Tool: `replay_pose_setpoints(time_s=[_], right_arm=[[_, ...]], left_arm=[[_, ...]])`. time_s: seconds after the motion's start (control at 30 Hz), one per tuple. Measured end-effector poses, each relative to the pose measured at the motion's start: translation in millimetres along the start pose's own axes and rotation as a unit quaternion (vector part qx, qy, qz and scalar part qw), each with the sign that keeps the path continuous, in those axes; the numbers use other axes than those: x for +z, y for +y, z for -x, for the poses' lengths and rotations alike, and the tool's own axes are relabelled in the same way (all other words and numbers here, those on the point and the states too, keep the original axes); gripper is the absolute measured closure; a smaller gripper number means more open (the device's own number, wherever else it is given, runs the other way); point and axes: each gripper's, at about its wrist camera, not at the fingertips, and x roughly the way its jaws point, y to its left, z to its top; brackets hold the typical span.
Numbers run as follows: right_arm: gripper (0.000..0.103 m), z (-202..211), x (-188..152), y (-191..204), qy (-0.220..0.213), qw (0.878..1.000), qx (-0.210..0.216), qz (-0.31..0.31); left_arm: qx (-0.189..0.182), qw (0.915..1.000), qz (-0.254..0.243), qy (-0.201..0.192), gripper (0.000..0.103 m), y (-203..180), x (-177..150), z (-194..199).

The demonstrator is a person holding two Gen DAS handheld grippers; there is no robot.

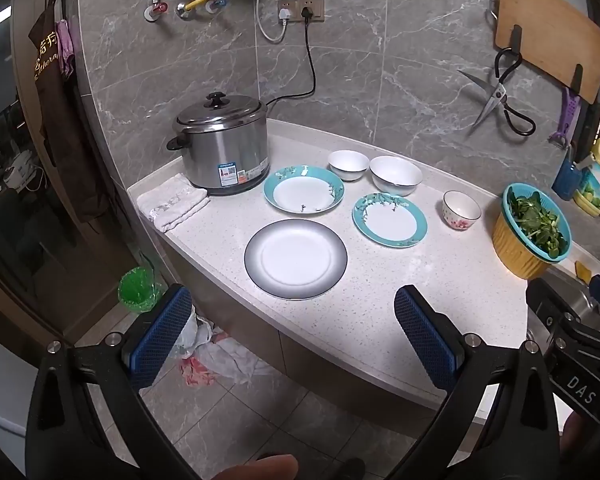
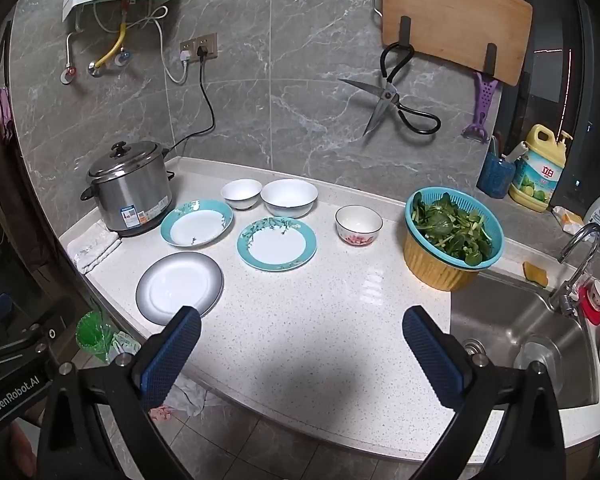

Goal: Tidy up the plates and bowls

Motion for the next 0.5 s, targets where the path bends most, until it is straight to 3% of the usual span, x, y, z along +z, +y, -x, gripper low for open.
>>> replay_pose_setpoints(time_s=[0.5], right_arm=[[0.000,-0.6,-0.4,-0.1,0.000,1.000,-0.001,0.001]], left_arm=[[-0.001,1.0000,0.001,0.004,0.000,2.7,-5.2,-6.7]])
